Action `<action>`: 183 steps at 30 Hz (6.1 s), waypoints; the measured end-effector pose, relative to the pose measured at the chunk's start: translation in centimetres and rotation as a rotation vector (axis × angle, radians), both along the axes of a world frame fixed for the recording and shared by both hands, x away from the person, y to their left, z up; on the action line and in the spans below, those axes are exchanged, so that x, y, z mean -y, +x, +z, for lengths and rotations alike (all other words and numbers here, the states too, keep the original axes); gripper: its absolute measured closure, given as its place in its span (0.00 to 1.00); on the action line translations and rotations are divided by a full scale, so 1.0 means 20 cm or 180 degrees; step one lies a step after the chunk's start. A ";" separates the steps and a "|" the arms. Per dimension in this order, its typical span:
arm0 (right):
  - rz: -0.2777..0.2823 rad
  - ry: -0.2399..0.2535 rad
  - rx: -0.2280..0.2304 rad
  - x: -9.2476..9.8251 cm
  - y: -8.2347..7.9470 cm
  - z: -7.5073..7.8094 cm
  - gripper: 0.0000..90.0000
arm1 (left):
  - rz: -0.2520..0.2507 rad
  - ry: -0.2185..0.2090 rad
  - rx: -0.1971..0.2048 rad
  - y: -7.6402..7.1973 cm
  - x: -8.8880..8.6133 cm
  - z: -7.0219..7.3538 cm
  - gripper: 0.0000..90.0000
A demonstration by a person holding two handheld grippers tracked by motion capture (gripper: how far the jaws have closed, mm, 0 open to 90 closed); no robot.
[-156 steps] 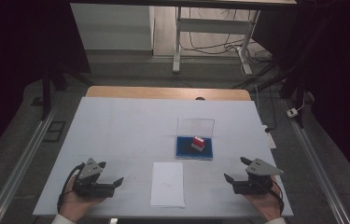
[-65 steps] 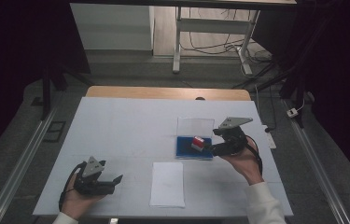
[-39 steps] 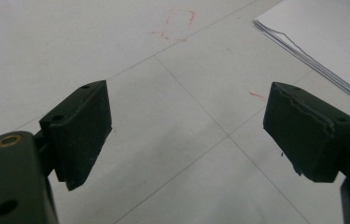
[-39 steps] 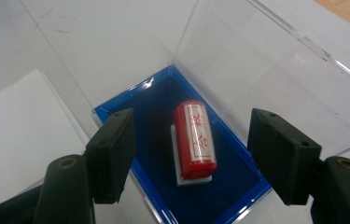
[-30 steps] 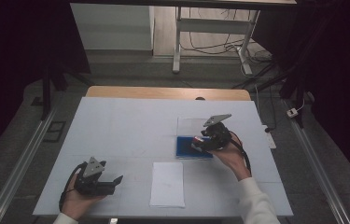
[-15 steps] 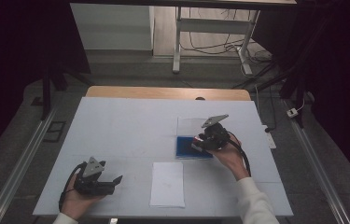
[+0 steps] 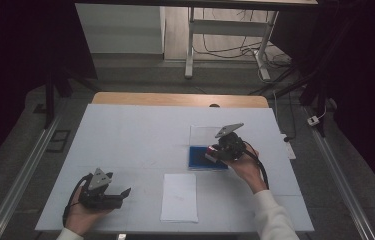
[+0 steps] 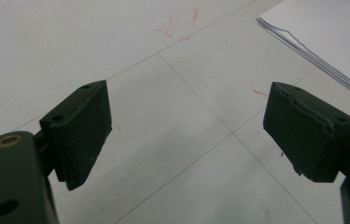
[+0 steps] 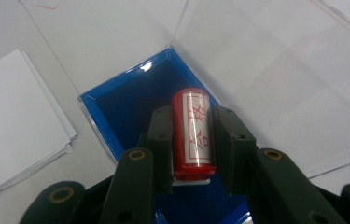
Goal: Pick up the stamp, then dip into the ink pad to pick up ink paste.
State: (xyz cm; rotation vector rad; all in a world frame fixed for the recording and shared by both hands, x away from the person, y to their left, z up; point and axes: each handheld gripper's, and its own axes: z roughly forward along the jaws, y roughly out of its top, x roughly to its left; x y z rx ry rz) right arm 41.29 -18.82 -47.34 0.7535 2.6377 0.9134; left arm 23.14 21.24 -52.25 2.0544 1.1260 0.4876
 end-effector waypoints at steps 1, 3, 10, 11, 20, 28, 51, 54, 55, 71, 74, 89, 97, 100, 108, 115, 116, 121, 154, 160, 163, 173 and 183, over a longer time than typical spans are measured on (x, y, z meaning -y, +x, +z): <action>0.0000 0.0000 0.0000 0.00 0.00 0.00 0.77 | 0.0001 0.0000 0.0000 0.00 0.00 0.00 0.17; -0.0005 0.0003 -0.0007 0.00 0.00 0.00 0.77 | 0.0001 0.0001 -0.0001 0.00 0.00 0.00 0.17; 0.0008 -0.0017 0.0018 -0.01 -0.01 0.00 0.77 | 0.0006 0.0000 0.0000 0.00 0.00 0.00 0.17; 0.0009 -0.0021 0.0022 -0.01 -0.01 0.00 0.77 | 0.0006 0.0002 0.0003 0.00 0.00 0.00 0.17; 0.0020 0.0114 0.0087 -0.01 -0.03 0.06 0.77 | 0.0004 0.0005 0.0005 0.00 0.00 0.00 0.17; -0.0006 0.0235 0.0156 0.00 -0.06 0.13 0.77 | -0.0001 -0.0005 0.0005 0.00 0.00 0.00 0.17; -0.0053 0.0001 0.0087 -0.04 -0.05 0.07 0.77 | -0.0004 0.0018 0.0003 0.00 0.00 0.00 0.17; -0.0060 -0.0045 0.0065 -0.04 -0.04 0.05 0.77 | 0.0000 0.0021 0.0002 0.00 0.00 0.00 0.17; -0.0063 -0.0059 0.0057 -0.04 -0.03 0.04 0.77 | 0.0003 0.0021 0.0001 0.00 0.00 0.00 0.17; -0.0081 -0.0254 0.0045 -0.07 -0.03 0.02 0.77 | -0.0005 0.0039 0.0004 -0.01 0.00 0.00 0.17; -0.0080 -0.0263 0.0030 -0.07 -0.03 0.02 0.77 | 0.0001 0.0038 0.0000 -0.01 0.00 0.00 0.17; -0.0072 -0.0383 0.0019 -0.09 -0.03 0.02 0.78 | 0.0005 0.0040 -0.0009 -0.01 -0.01 0.00 0.17; -0.0088 -0.0463 -0.0035 -0.10 -0.02 0.01 0.78 | 0.0010 0.0032 -0.0014 -0.01 -0.01 0.00 0.17; -0.0084 -0.0538 -0.0030 -0.11 -0.02 0.02 0.78 | 0.0006 0.0036 -0.0011 -0.01 -0.01 0.00 0.17; -0.0092 -0.0505 -0.0033 -0.11 -0.02 0.01 0.78 | 0.0004 0.0035 -0.0013 -0.01 -0.01 0.00 0.17; -0.0091 -0.0519 -0.0002 -0.11 -0.03 0.00 0.78 | 0.0012 0.0029 -0.0013 -0.02 -0.01 0.00 0.17; -0.0095 -0.0505 0.0001 -0.10 -0.03 0.00 0.78 | 0.0014 0.0031 -0.0010 -0.02 -0.01 0.00 0.17; -0.0079 -0.0511 0.0019 -0.10 -0.03 0.00 0.78 | 0.0008 0.0027 -0.0015 -0.02 0.00 0.00 0.17; 0.0154 -0.0126 0.0058 -0.14 -0.07 0.11 0.78 | 0.0009 0.0048 -0.0013 -0.01 -0.01 0.00 0.17; 0.0110 -0.0153 -0.0040 -0.16 -0.05 0.07 0.78 | -0.0002 0.0057 -0.0020 -0.01 0.00 0.00 0.18; 0.0098 -0.0229 -0.0041 -0.16 -0.03 0.05 0.78 | 0.0000 0.0058 -0.0015 -0.01 0.00 0.00 0.18; 0.0024 -0.0257 -0.0144 -0.17 0.00 0.02 0.78 | 0.0002 0.0063 -0.0022 -0.01 -0.01 -0.01 0.18; 0.0021 -0.0385 -0.0205 -0.19 0.01 0.01 0.78 | 0.0011 0.0066 -0.0025 -0.01 -0.01 0.00 0.18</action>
